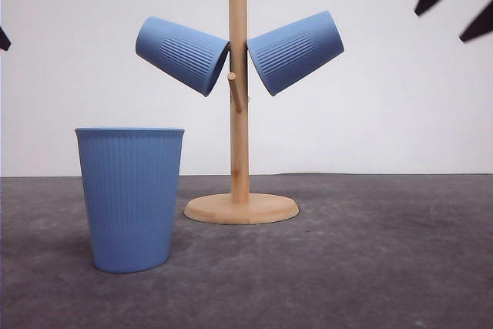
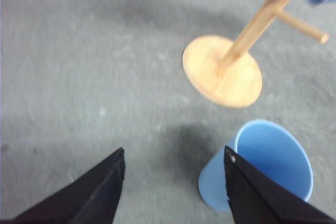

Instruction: Place three cups

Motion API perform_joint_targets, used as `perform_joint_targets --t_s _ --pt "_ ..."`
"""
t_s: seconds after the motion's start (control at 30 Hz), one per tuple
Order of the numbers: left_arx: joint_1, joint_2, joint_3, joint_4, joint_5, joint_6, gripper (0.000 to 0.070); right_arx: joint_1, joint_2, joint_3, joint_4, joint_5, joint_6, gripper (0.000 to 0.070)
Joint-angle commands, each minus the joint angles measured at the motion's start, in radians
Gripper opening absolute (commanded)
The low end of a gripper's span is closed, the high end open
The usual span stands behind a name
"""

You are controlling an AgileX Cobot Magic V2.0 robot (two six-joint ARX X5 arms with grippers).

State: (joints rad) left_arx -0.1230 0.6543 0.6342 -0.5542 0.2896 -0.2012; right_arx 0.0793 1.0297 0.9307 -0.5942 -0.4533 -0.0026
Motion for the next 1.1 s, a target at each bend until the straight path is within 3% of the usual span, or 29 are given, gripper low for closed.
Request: perform_joint_targets --t_s 0.0,0.17,0.43,0.6,0.8,1.07 --pt "-0.004 0.008 0.007 -0.005 0.004 -0.042 0.0353 0.005 -0.021 -0.039 0.017 0.012 -0.010 0.0479" --pt "-0.023 0.065 0.036 -0.072 0.049 -0.107 0.0361 0.006 -0.098 -0.162 0.029 0.017 0.004 0.0479" --pt "-0.142 0.290 0.178 -0.216 0.052 -0.126 0.0360 0.006 -0.125 -0.206 0.030 0.036 0.018 0.0479" --pt "-0.233 0.437 0.262 -0.216 0.041 -0.146 0.0360 0.006 -0.125 -0.206 0.030 0.040 0.018 0.0479" --pt "-0.327 0.599 0.340 -0.205 -0.042 -0.160 0.0355 0.006 -0.125 -0.206 0.032 0.044 0.017 0.0479" --pt "-0.363 0.763 0.370 -0.167 -0.062 -0.200 0.0353 0.006 -0.125 -0.206 0.032 0.063 0.017 0.0479"
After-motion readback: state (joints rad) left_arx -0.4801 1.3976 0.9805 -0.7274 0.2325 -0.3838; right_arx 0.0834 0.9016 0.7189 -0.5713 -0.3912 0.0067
